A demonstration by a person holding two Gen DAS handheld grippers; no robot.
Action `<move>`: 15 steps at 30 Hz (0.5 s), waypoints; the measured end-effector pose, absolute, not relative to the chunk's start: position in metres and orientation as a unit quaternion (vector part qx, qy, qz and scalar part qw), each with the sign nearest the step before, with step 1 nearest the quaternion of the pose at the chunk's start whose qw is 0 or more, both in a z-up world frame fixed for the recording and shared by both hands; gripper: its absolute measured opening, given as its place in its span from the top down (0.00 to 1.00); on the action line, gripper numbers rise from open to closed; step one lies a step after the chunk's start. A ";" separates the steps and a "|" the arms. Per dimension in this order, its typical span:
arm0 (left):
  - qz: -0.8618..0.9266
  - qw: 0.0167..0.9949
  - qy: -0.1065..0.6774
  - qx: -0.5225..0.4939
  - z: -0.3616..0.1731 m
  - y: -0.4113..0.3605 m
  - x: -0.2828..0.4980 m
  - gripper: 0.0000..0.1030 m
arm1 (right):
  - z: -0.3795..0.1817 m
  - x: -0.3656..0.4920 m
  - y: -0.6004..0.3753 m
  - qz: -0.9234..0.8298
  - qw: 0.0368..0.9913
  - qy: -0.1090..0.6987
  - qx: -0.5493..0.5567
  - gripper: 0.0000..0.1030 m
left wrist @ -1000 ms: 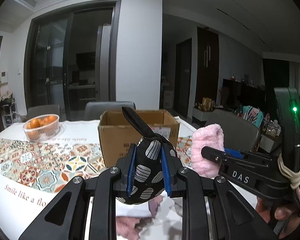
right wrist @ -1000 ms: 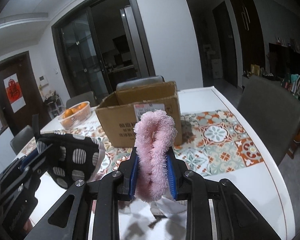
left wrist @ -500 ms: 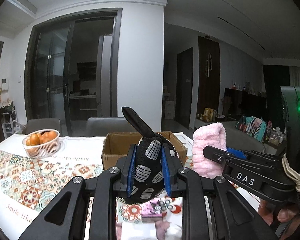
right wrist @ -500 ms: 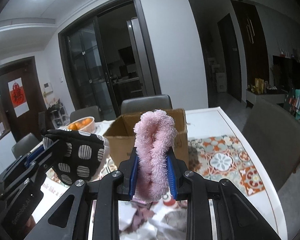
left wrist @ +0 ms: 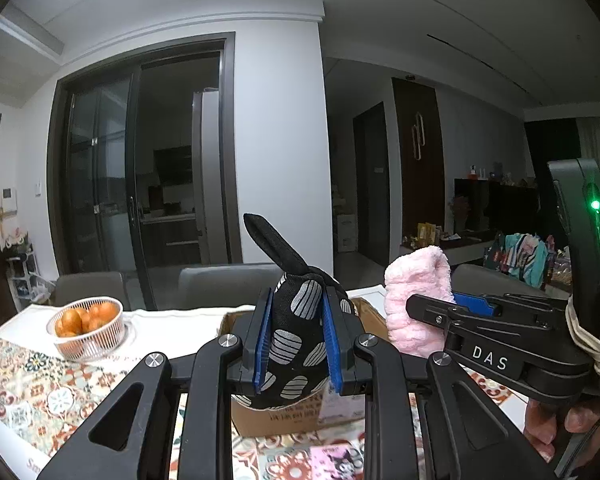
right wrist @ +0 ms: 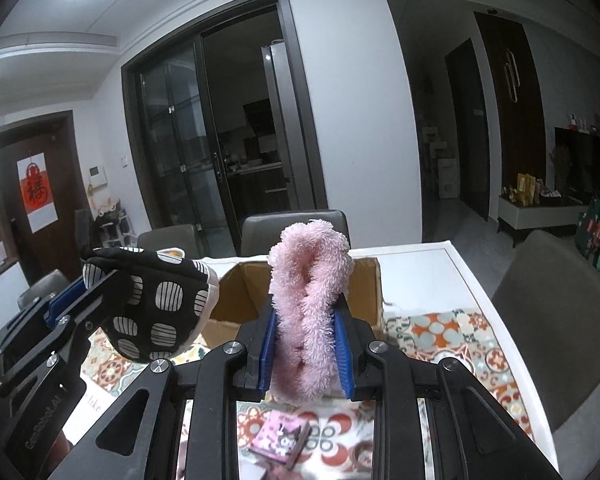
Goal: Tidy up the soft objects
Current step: 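Lift the pouch and scrunchie and carry both over the cardboard box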
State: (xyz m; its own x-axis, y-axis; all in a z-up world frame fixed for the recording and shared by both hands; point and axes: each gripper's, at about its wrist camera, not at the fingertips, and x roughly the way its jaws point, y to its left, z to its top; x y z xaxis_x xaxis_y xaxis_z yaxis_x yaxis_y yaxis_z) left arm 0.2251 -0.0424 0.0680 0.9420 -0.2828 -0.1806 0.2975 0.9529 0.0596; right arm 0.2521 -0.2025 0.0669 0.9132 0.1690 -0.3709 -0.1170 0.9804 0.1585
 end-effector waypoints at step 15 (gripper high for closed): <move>-0.142 0.981 0.117 0.053 0.064 -0.048 0.299 0.76 | 0.065 0.316 -0.199 0.079 0.970 0.227 0.045 0.74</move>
